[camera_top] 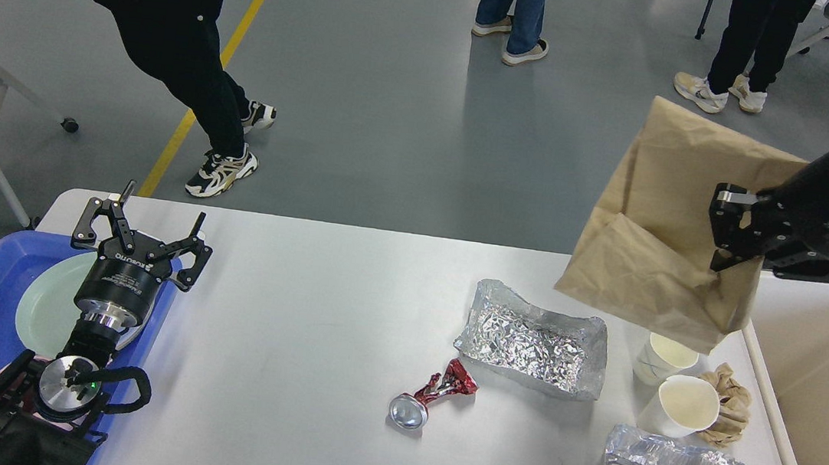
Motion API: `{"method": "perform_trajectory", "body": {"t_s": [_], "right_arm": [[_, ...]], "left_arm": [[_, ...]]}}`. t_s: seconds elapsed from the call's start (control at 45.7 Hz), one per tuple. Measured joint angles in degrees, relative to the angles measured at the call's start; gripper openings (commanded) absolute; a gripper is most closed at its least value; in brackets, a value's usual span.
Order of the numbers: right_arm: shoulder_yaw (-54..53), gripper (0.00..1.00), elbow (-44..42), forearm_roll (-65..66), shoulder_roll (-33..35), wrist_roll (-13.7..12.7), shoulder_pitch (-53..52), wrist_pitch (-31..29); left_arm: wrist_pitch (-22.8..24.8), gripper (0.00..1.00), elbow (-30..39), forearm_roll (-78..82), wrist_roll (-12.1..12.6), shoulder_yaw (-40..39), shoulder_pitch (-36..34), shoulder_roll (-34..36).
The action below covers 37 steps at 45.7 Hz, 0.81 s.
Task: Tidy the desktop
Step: 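Lift the paper bag and carry it into the white bin, then open the right gripper inside the bin to release the bag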
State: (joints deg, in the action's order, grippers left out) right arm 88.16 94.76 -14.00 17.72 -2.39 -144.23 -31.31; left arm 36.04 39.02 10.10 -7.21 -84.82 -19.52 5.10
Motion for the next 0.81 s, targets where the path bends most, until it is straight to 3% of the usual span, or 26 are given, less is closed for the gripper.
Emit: {"method": "perform_trajectory", "body": {"t_s": [0.197,0.416,0.81], "right_arm": [[5.1,0.00,-10.0,-0.3,6.2,-0.1,9.1,5.3],[3.4,0.00,-29.2,0.0,14.5,-0.3,28.1,9.0],[-15.4,0.00,-66.3,-0.7,20.1,-0.6,68.5,11.9]], "left_arm": [[0.0,0.96,0.0,0.0,-0.1,0.0,0.1,0.0],[0.0,0.96,0.0,0.0,-0.1,0.0,0.1,0.1],[0.0,0.96,0.0,0.0,0.0,0.0,0.1,0.1]]}}
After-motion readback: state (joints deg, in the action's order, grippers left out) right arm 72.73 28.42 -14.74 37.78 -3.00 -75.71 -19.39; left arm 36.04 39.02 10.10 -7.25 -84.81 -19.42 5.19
